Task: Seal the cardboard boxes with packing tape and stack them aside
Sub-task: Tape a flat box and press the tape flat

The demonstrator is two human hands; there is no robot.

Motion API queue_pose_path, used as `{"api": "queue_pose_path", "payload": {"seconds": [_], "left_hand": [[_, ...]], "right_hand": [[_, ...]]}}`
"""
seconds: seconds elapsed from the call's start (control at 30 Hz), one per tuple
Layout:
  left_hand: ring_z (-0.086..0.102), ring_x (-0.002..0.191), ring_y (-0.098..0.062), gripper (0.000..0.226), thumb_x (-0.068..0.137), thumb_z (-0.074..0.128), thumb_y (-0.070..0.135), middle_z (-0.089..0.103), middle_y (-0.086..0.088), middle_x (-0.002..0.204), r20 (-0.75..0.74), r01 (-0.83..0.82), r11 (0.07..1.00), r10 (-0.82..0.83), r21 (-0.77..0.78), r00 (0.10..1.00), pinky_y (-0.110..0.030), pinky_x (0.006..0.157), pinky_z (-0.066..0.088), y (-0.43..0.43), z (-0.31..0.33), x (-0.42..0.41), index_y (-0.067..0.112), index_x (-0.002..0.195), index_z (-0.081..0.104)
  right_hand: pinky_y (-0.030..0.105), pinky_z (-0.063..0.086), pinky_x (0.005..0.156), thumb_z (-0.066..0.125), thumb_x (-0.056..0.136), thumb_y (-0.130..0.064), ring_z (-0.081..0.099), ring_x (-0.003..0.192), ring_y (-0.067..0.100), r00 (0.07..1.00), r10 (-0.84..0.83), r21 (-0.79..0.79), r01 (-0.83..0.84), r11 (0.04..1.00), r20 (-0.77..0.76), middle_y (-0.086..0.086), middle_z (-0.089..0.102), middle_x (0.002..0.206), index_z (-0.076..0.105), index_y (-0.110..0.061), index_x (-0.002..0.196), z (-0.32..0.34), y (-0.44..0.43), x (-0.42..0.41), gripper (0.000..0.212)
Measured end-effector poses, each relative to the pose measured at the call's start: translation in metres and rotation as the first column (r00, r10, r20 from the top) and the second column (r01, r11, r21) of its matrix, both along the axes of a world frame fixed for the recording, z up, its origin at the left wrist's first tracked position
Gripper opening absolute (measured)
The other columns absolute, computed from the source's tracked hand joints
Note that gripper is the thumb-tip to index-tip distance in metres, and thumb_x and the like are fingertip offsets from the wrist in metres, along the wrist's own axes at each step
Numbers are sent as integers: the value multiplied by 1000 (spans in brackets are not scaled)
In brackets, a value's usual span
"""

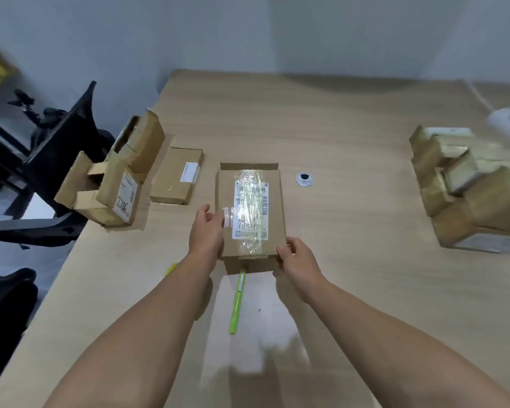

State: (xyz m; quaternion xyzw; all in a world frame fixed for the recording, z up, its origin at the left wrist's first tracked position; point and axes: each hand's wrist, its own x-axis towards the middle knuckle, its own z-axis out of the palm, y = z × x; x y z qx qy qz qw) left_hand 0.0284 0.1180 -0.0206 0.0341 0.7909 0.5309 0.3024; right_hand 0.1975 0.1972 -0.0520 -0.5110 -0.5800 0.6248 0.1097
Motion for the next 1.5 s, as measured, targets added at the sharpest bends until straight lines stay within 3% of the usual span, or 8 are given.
{"api": "queue_pose_path", "payload": {"seconds": [0.13,0.3,0.53,0.8,1.0,1.23,1.4,1.5], "left_hand": [[57,121,-28,50,103,45,33,55,1,140,36,83,996,-82,-36,996,-51,105,47,9,-8,45,30,152,36],[55,117,-22,43,107,40,30,55,2,139,28,180,980,-178,-86,984,-36,97,45,13,-16,94,24,150,42],[63,109,-16,32,106,38,30,66,11,122,89,294,951,-286,-97,954,-43,99,52,2,-35,150,38,133,53],[69,102,-13,26,106,45,30,71,10,113,210,242,965,-218,-97,953,-45,93,56,-19,-49,183,43,128,51],[68,98,-13,28,104,44,18,71,14,102,165,227,963,-202,-147,965,-42,92,54,-11,-48,182,39,106,62],[71,95,-10,32,102,47,14,74,11,104,153,166,985,-157,-42,976,-30,80,56,2,-40,166,36,117,64],[69,97,-5,39,101,47,5,72,9,109,76,117,990,-122,75,990,-20,72,54,4,-28,160,34,123,61],[67,94,3,42,98,46,-3,71,13,109,41,69,987,-76,146,996,-15,71,53,5,-23,160,28,123,60]], "right_hand": [[42,57,81,52,101,-21,63,83,22,999,42,-22,-41,999,28,4,67,99,59,-21,118,0,5,46,18],[44,55,93,54,95,-28,64,92,18,986,80,-46,-74,996,145,-1,67,101,63,-23,103,-13,19,93,12],[17,44,58,47,106,-25,56,82,-2,999,-27,-140,32,990,38,-5,52,121,27,-22,158,-3,44,124,56],[7,43,47,47,106,-18,59,70,-6,1000,8,-115,-11,993,-24,-18,49,134,31,-35,155,-17,61,129,54],[16,50,52,49,103,-16,70,76,1,1000,-2,-125,1,992,-8,-16,69,103,56,-38,130,-20,60,120,35],[9,45,46,55,101,-9,65,62,-9,990,-49,-106,35,994,-131,13,64,118,22,-46,150,0,74,116,70],[37,56,92,57,96,-28,64,107,15,989,92,174,-72,982,-112,-1,52,129,27,-73,136,21,78,103,67],[43,58,89,55,96,-19,66,104,16,982,94,254,-51,966,-163,1,52,130,41,-71,111,31,76,98,57]]}}
